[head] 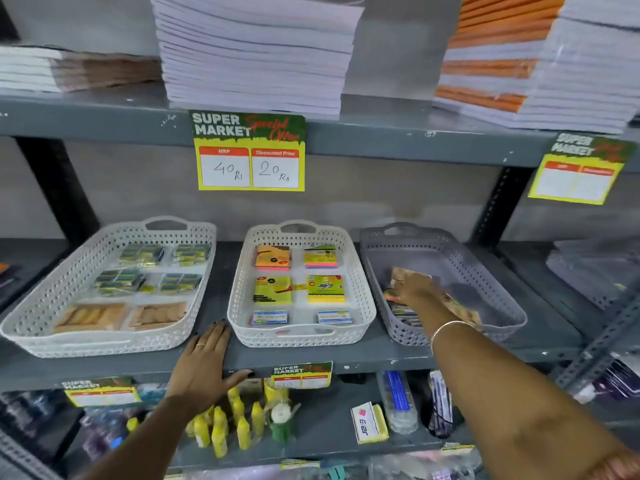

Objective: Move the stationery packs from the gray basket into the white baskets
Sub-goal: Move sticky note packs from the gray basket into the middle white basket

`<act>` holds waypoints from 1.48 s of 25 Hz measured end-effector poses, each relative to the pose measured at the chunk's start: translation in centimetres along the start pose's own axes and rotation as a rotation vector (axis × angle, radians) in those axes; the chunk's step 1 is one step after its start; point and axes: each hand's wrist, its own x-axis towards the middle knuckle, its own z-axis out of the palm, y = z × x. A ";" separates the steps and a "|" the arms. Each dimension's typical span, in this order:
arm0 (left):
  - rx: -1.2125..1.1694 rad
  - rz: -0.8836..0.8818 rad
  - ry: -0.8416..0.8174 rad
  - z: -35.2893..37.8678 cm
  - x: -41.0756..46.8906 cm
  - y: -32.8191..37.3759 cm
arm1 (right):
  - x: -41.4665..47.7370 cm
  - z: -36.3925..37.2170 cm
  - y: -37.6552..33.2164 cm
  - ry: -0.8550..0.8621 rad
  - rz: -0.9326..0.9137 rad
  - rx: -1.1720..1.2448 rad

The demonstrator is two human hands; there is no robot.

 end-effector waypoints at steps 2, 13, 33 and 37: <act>0.026 -0.008 0.042 0.0 0.2 0.4 | 1.3 0.3 -0.5 -0.024 0.024 -0.052; 0.055 -0.038 0.062 -0.2 0.0 0.2 | 3.2 0.8 -2.9 -0.241 0.089 -0.208; 0.018 -0.048 0.026 0.8 0.3 -0.4 | -0.4 7.5 -21.1 -0.245 -0.766 -0.255; 0.033 -0.034 0.032 0.9 0.2 -0.5 | 0.3 8.7 -21.5 -0.327 -0.789 -0.247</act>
